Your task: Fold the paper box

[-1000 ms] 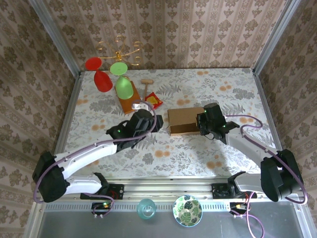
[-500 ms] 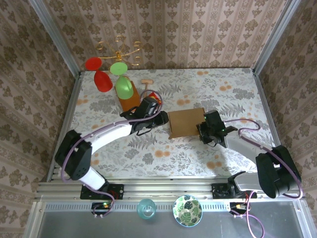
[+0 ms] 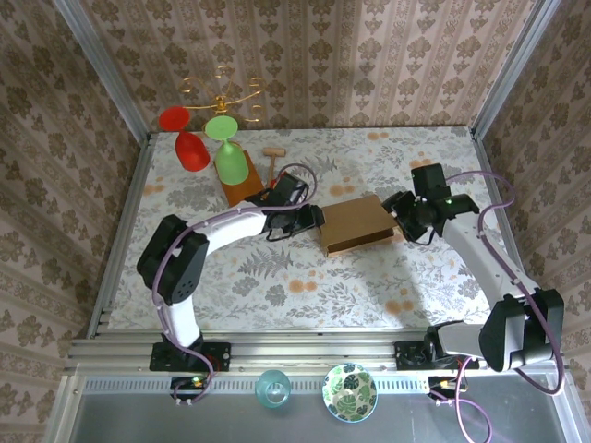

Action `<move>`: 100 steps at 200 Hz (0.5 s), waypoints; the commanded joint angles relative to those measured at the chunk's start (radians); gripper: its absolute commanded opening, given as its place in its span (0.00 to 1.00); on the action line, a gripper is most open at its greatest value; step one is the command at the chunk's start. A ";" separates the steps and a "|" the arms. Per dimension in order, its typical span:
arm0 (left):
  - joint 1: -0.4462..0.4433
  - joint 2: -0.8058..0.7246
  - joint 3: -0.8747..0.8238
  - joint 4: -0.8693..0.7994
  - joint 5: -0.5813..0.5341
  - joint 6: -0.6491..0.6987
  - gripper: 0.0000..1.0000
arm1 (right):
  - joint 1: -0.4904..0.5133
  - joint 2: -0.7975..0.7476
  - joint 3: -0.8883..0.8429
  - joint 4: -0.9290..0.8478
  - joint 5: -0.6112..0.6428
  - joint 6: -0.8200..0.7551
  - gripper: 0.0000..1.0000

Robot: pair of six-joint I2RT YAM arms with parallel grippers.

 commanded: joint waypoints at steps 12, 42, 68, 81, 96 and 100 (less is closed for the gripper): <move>0.006 0.044 0.033 0.021 0.051 0.022 0.50 | -0.024 0.041 0.046 -0.104 -0.049 -0.167 0.63; 0.004 0.065 0.048 0.022 0.069 0.018 0.49 | -0.047 0.082 0.080 -0.081 -0.038 -0.206 0.57; 0.000 0.078 0.041 0.013 0.072 0.018 0.47 | -0.072 0.160 0.138 -0.063 -0.023 -0.306 0.56; 0.000 0.082 0.037 0.016 0.072 0.019 0.46 | -0.086 0.221 0.161 -0.056 -0.013 -0.386 0.57; -0.003 0.090 0.040 0.014 0.071 0.026 0.46 | -0.112 0.302 0.170 -0.015 -0.048 -0.493 0.60; -0.003 0.091 0.042 0.016 0.071 0.027 0.46 | -0.119 0.325 0.174 0.002 -0.071 -0.518 0.60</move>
